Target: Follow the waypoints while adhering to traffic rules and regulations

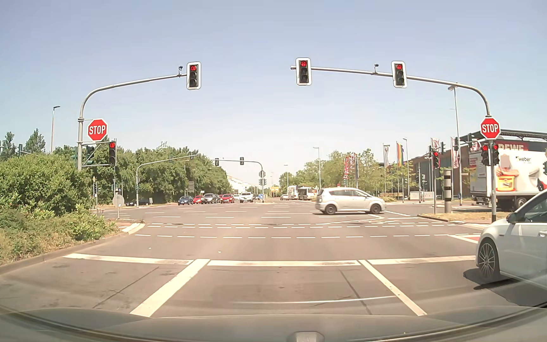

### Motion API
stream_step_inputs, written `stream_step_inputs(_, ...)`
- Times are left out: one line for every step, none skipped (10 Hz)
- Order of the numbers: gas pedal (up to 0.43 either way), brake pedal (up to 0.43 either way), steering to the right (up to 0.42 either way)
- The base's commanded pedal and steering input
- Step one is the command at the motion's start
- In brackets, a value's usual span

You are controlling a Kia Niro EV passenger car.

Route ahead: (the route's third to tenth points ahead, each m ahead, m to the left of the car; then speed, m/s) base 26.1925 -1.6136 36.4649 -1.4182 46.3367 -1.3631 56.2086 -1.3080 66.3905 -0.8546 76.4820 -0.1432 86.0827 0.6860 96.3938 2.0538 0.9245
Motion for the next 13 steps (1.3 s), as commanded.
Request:
stream_step_inputs(0.0,0.177,-0.002)
stream_step_inputs(0.0,0.189,-0.002)
stream_step_inputs(0.0,0.207,-0.002)
stream_step_inputs(0.0,0.213,-0.002)
stream_step_inputs(0.0,0.22,-0.002)
stream_step_inputs(0.0,0.22,-0.002)
stream_step_inputs(0.0,0.22,-0.002)
stream_step_inputs(0.0,0.22,-0.002)
stream_step_inputs(0.0,0.22,-0.002)
stream_step_inputs(0.0,0.22,-0.002)
stream_step_inputs(0.0,0.213,-0.002)
stream_step_inputs(0.0,0.22,-0.002)
stream_step_inputs(0.0,0.213,-0.002)
